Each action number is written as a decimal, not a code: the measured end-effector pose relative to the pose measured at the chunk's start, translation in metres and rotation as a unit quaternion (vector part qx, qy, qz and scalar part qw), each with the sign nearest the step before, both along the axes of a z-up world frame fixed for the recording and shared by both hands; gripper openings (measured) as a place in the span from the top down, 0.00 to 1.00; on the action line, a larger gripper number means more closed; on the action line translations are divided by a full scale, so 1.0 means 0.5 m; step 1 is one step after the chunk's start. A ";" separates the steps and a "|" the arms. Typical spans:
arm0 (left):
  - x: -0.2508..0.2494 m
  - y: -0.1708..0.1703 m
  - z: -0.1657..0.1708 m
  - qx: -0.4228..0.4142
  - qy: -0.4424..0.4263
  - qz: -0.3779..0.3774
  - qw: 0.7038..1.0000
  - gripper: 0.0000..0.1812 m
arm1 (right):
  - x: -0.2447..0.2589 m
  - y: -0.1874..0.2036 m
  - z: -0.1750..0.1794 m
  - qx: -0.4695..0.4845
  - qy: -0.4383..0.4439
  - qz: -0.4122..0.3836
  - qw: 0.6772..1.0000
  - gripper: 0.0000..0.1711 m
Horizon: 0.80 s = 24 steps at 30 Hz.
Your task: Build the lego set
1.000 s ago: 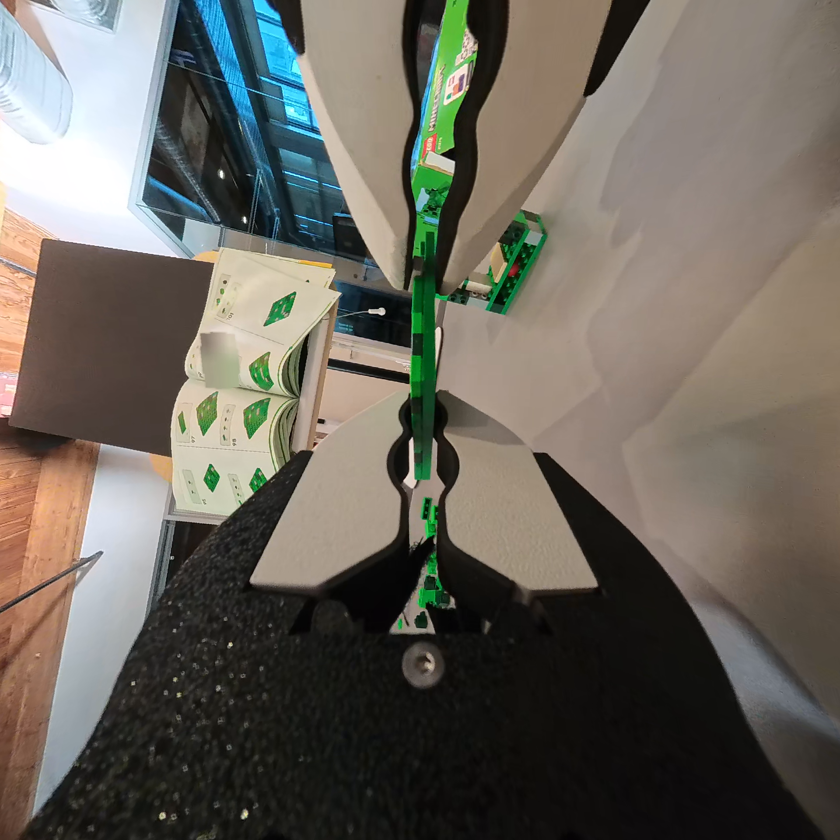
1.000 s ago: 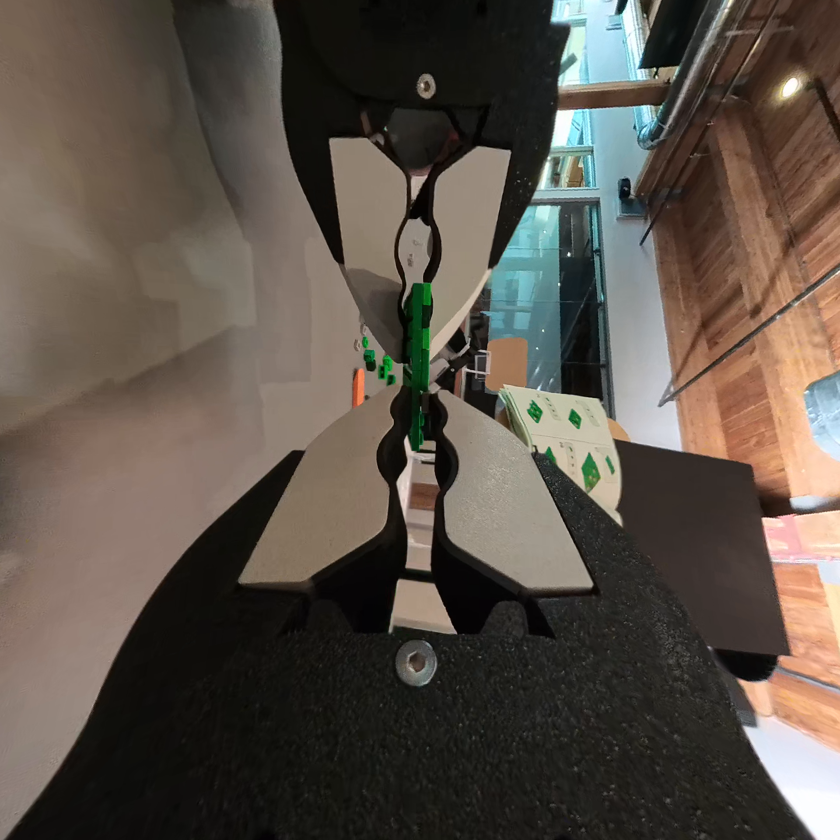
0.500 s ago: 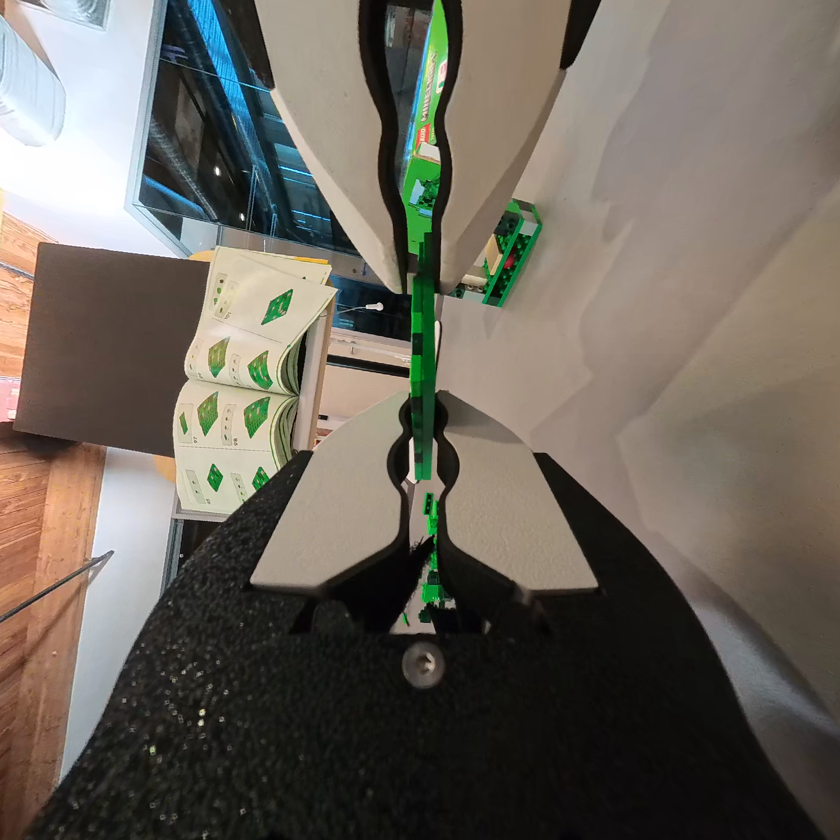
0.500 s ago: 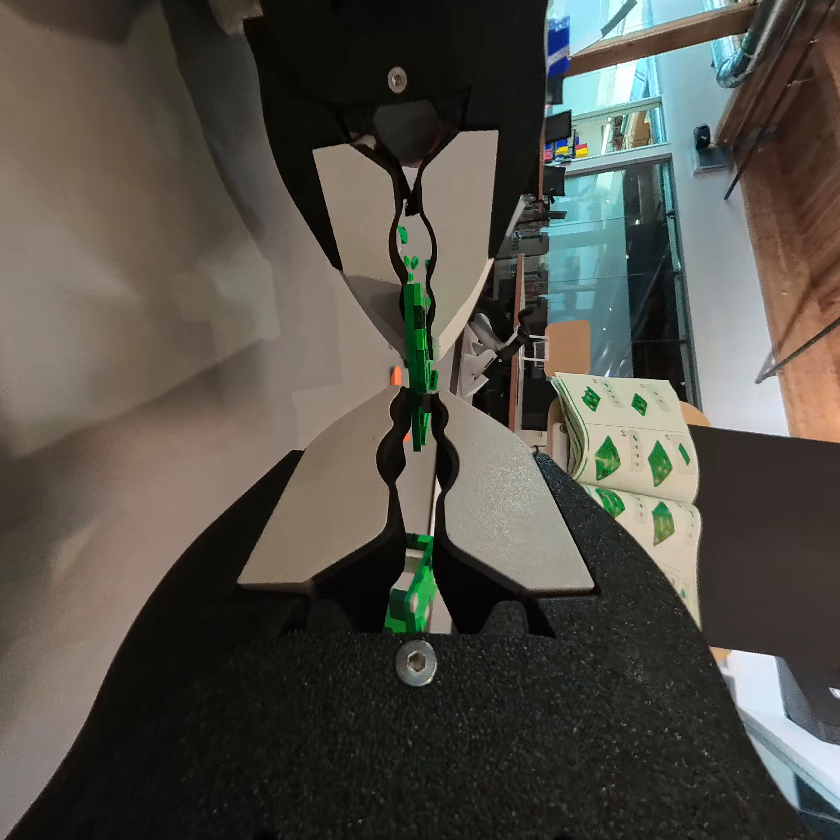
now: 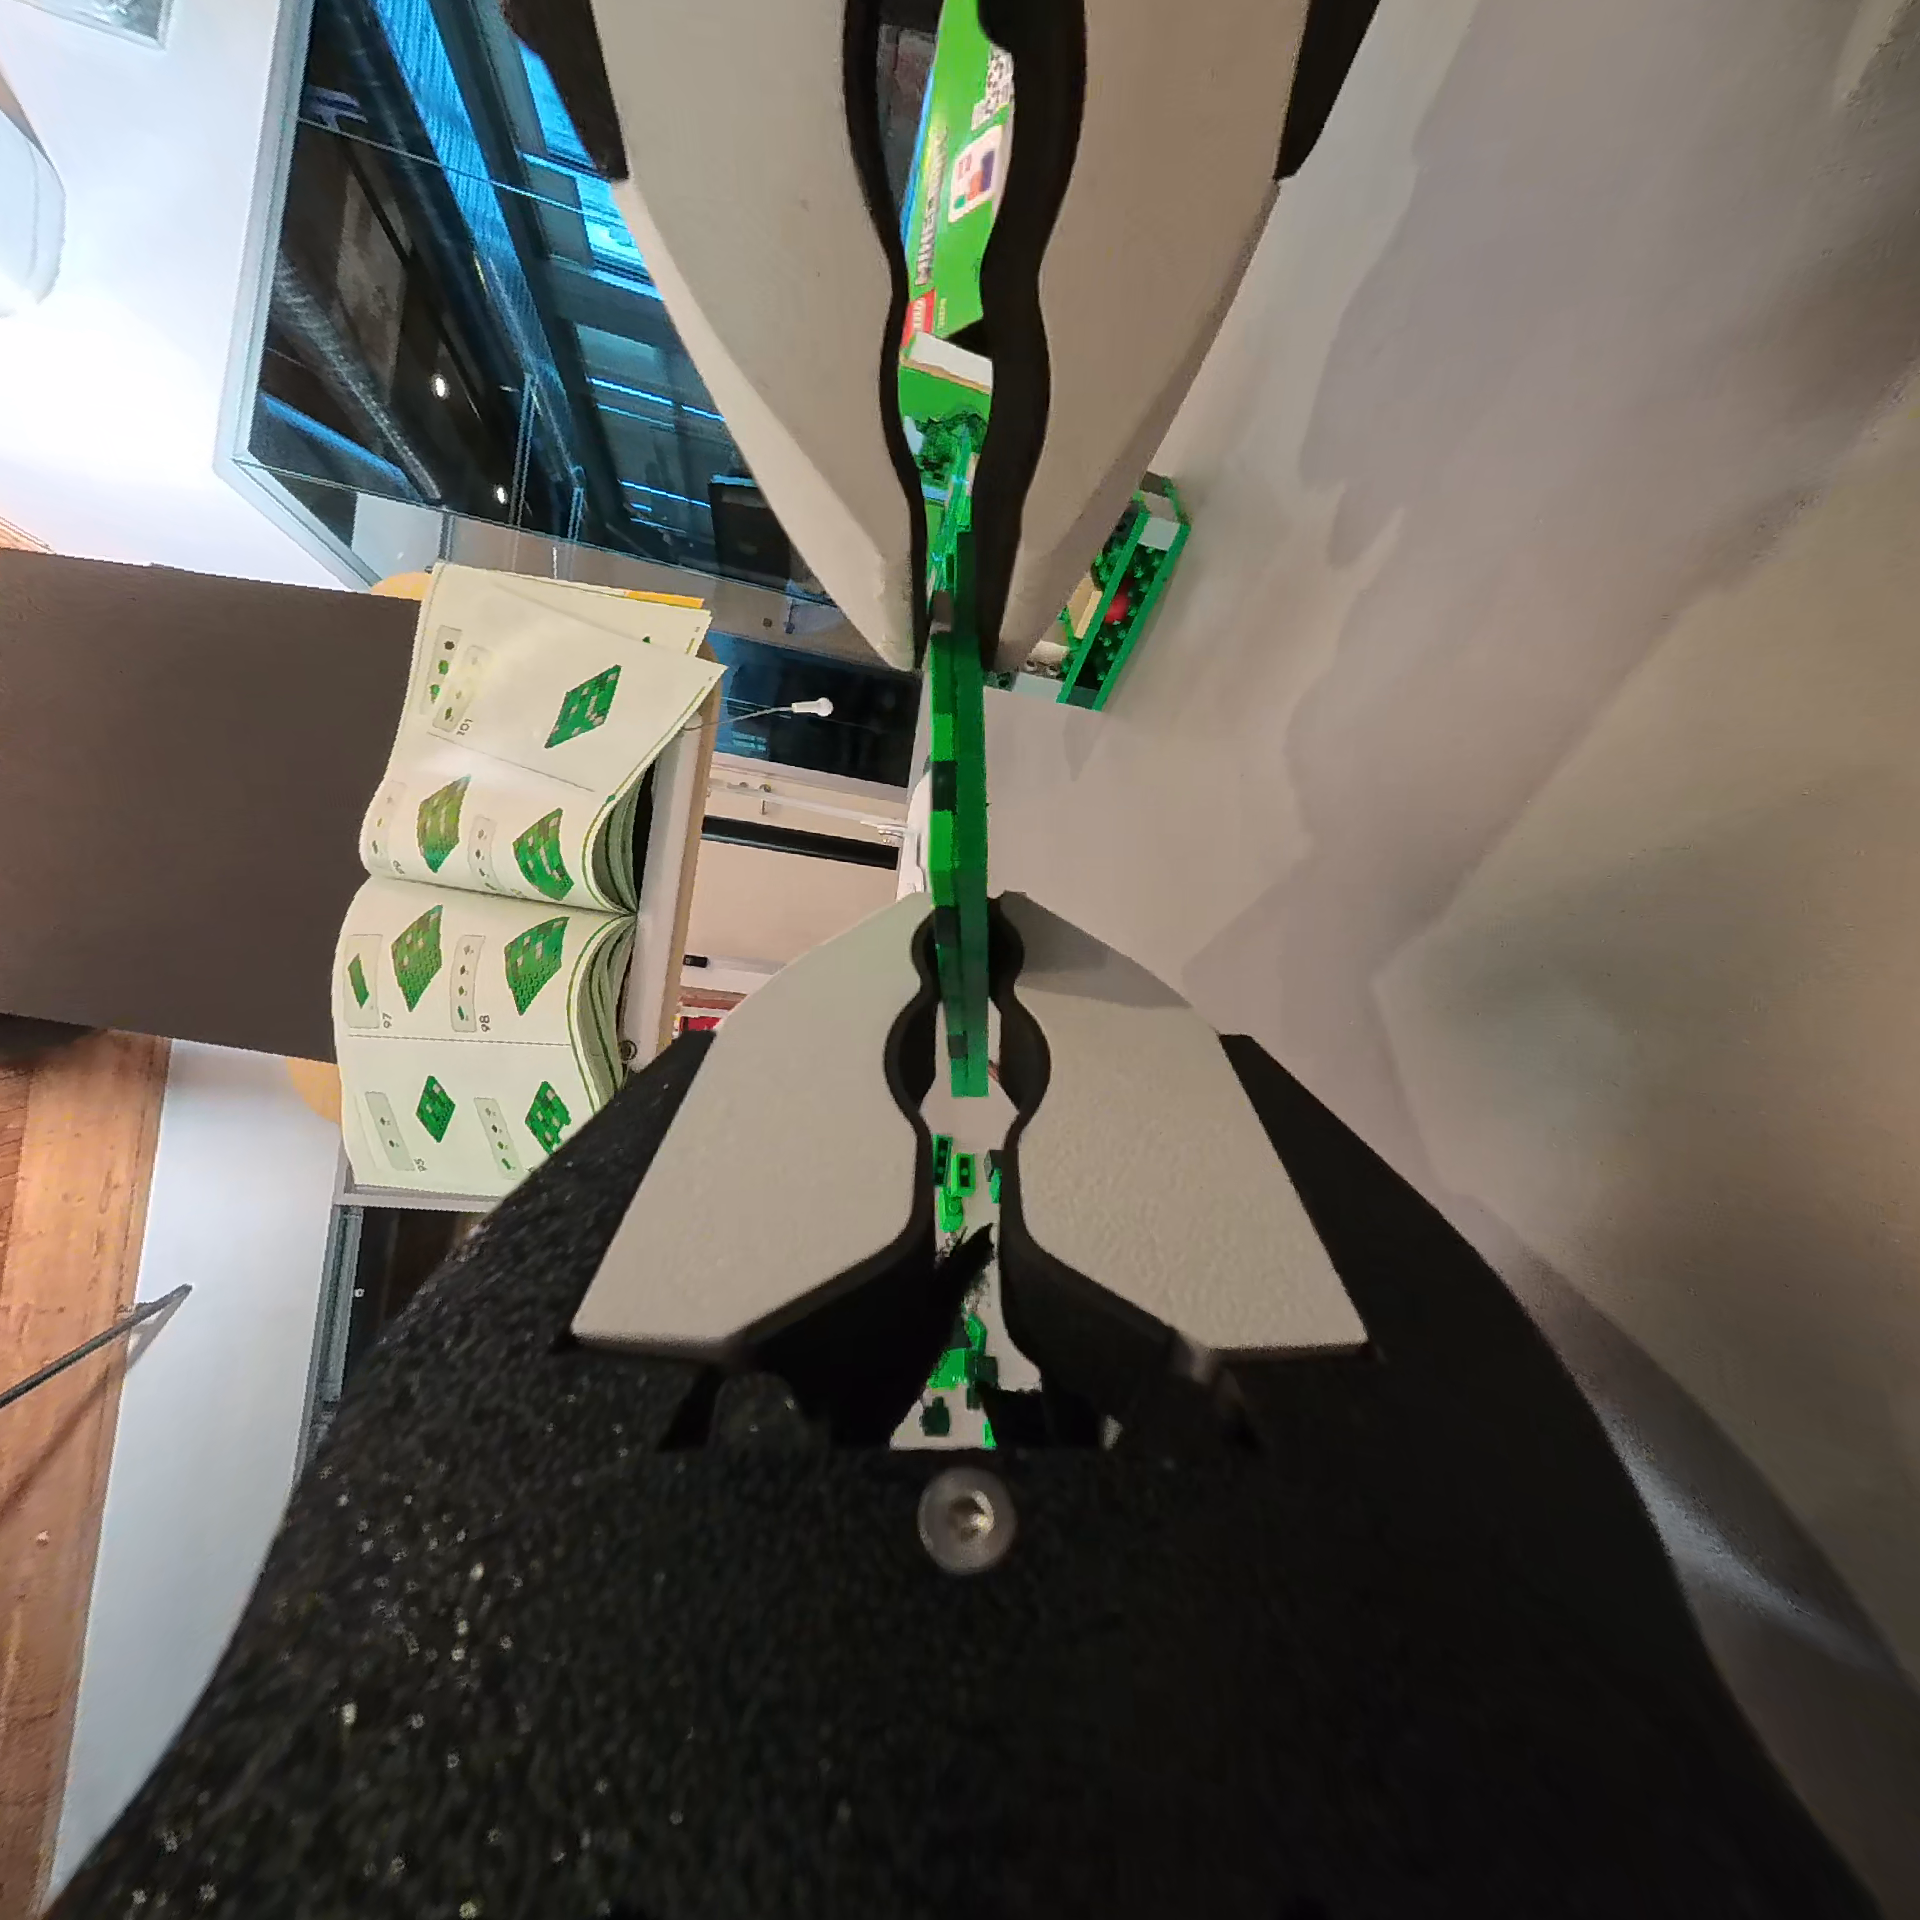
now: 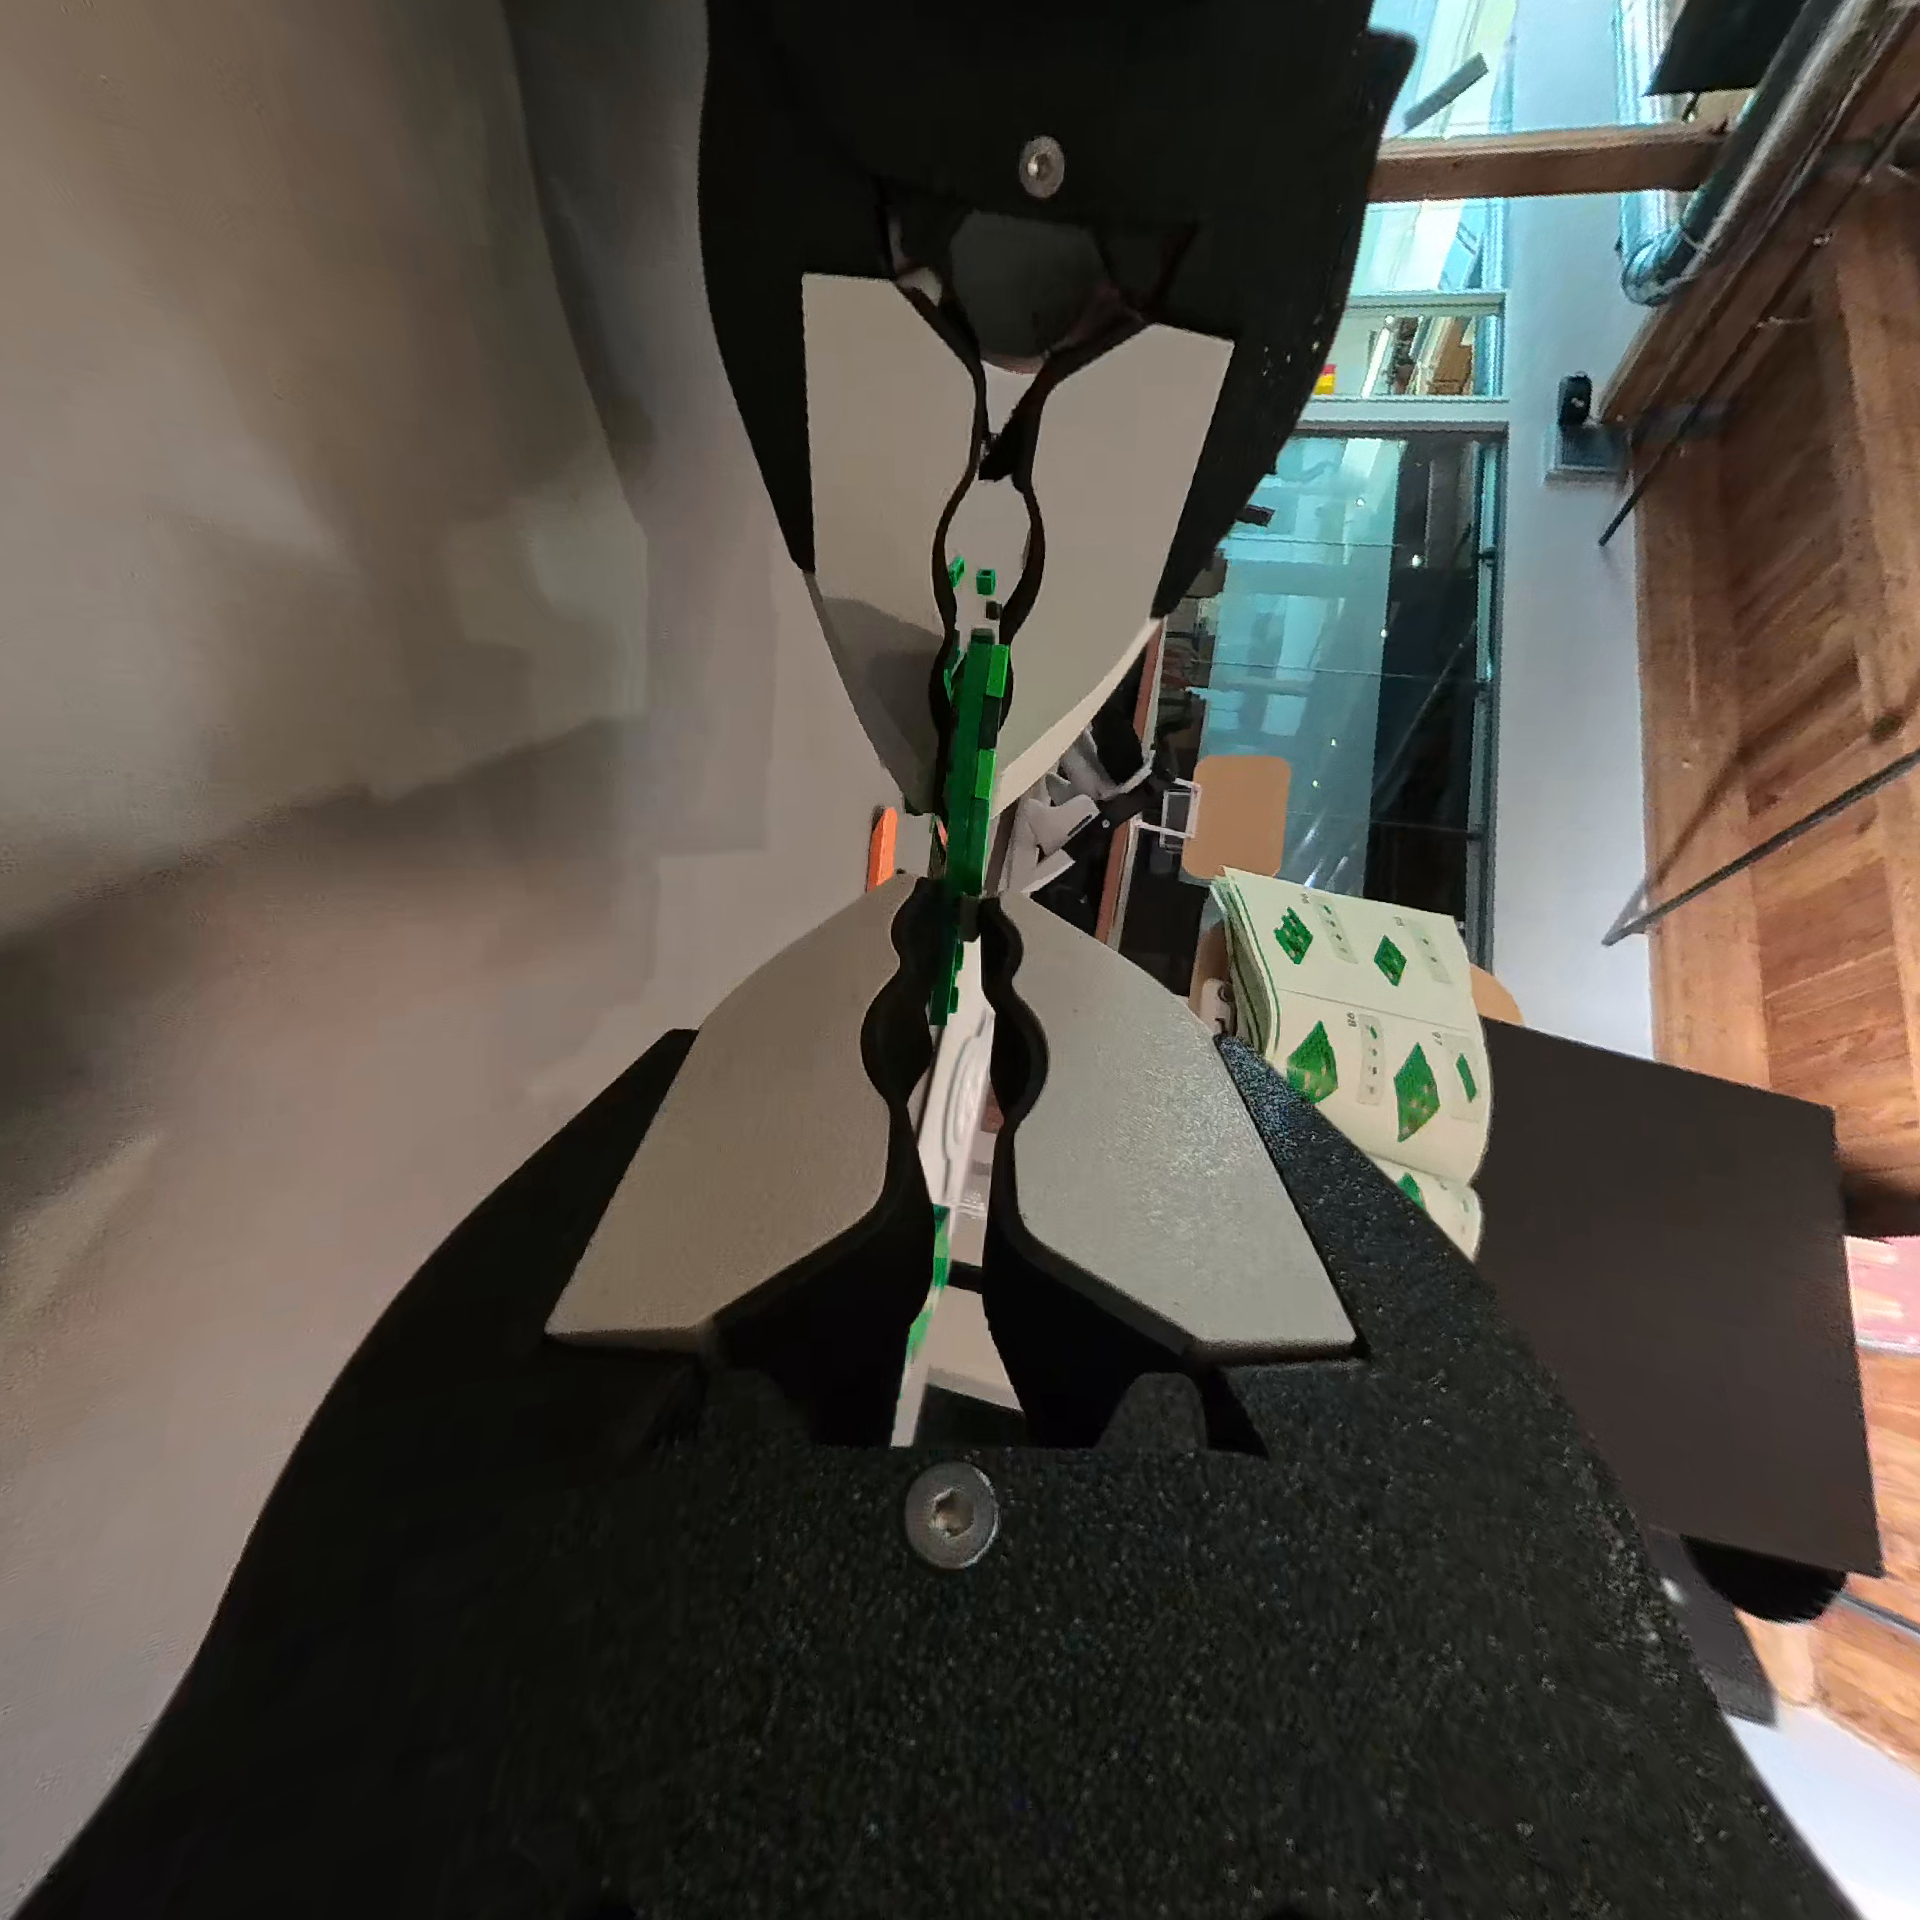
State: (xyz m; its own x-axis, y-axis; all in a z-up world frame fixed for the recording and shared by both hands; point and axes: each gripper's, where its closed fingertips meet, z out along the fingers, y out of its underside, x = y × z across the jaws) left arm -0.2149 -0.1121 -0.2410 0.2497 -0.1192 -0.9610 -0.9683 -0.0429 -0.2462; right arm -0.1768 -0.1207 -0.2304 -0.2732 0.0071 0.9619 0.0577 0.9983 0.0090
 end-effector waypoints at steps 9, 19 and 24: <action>0.045 -0.010 0.053 0.079 -0.042 -0.054 0.995 0.88 | 0.001 0.010 0.028 -0.105 0.006 0.003 0.994 0.96; 0.059 -0.016 0.049 0.079 0.000 -0.066 0.995 0.97 | 0.010 0.003 0.028 -0.118 -0.005 0.017 0.993 0.96; 0.064 -0.019 0.047 0.078 0.006 -0.072 0.994 0.97 | 0.015 0.000 0.027 -0.063 0.008 0.033 0.997 0.96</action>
State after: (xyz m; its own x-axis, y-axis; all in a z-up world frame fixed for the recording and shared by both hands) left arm -0.1830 -0.1217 -0.2177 0.2294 -0.0024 -0.9733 -0.9644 0.1342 -0.2277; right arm -0.1695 -0.1207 -0.2168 -0.2623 0.1115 0.9585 -0.0082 0.9930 -0.1177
